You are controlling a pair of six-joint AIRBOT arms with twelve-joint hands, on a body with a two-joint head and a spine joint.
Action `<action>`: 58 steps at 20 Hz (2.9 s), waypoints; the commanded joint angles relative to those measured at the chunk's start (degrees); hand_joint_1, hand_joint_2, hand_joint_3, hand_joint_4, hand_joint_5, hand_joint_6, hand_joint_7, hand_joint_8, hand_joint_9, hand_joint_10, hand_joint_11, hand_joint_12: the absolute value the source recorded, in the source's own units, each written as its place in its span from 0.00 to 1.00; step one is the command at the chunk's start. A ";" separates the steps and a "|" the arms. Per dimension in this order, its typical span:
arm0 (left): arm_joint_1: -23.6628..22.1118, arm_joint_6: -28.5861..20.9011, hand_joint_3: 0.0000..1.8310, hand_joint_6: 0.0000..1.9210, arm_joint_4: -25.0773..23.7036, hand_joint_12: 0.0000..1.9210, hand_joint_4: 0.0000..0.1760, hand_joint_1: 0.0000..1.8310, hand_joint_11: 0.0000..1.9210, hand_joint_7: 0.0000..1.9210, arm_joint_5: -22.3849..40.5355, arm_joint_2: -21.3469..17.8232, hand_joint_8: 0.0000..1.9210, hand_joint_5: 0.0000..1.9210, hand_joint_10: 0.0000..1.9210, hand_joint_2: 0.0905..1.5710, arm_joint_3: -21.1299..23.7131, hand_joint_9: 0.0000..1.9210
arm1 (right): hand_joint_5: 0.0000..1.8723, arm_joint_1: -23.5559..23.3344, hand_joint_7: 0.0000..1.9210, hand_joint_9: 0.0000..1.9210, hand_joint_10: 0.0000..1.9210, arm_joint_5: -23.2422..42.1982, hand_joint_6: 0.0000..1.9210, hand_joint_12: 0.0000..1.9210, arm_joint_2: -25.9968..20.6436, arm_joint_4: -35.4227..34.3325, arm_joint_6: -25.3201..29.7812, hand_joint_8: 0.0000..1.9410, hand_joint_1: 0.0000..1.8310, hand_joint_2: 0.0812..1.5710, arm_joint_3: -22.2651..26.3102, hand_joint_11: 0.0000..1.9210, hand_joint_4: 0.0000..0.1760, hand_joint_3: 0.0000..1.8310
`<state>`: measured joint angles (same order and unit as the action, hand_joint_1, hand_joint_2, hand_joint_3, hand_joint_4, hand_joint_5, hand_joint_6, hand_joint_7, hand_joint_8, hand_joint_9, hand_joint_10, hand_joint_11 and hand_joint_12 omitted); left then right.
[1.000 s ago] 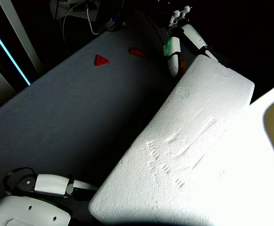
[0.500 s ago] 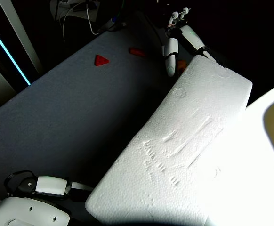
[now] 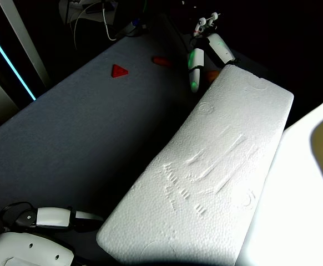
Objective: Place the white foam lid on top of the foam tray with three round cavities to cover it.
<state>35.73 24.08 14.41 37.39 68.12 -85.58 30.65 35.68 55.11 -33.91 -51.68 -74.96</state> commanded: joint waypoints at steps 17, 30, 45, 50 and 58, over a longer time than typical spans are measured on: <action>3.52 0.32 0.00 0.00 0.80 0.31 0.00 0.33 0.00 0.00 16.36 -6.25 0.00 0.02 0.00 0.68 6.11 0.00 | 0.00 2.32 0.00 0.00 0.00 15.93 0.00 0.00 -7.17 3.87 0.91 0.00 0.30 0.75 6.56 0.00 0.00 0.00; 2.74 0.29 0.00 0.00 -0.73 0.32 0.00 0.34 0.00 0.00 17.61 -6.39 0.00 0.02 0.00 0.69 6.93 0.00 | 0.00 1.61 0.00 0.00 0.00 16.51 0.00 0.10 -6.93 6.66 2.29 0.00 0.34 0.73 6.45 0.00 0.00 0.00; 7.86 -0.43 0.00 0.00 1.52 0.03 0.00 0.32 0.00 0.00 19.93 -8.07 0.00 0.03 0.00 0.68 8.74 0.00 | 0.00 7.60 0.00 0.00 0.00 20.17 0.00 0.24 -8.02 5.94 3.33 0.00 0.30 0.74 10.35 0.00 0.00 0.00; 11.45 -0.53 0.00 0.00 0.63 0.00 0.00 0.32 0.00 0.00 25.30 -11.30 0.00 0.04 0.00 0.70 13.02 0.00 | 0.00 14.10 0.00 0.04 0.02 26.37 0.00 0.64 -11.45 6.82 4.05 0.00 0.22 0.76 15.61 0.00 0.00 0.00; 16.82 -2.27 0.00 0.00 -3.91 0.00 0.00 0.31 0.00 0.00 33.37 -15.87 0.00 0.02 0.00 0.71 20.08 0.00 | 0.00 26.50 0.00 0.00 0.00 37.50 0.00 0.25 -17.49 11.68 7.57 0.00 0.21 0.77 24.73 0.00 0.00 0.00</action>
<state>53.10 22.17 9.67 62.98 52.40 -64.82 58.17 65.49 37.93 -21.12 -44.47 -49.56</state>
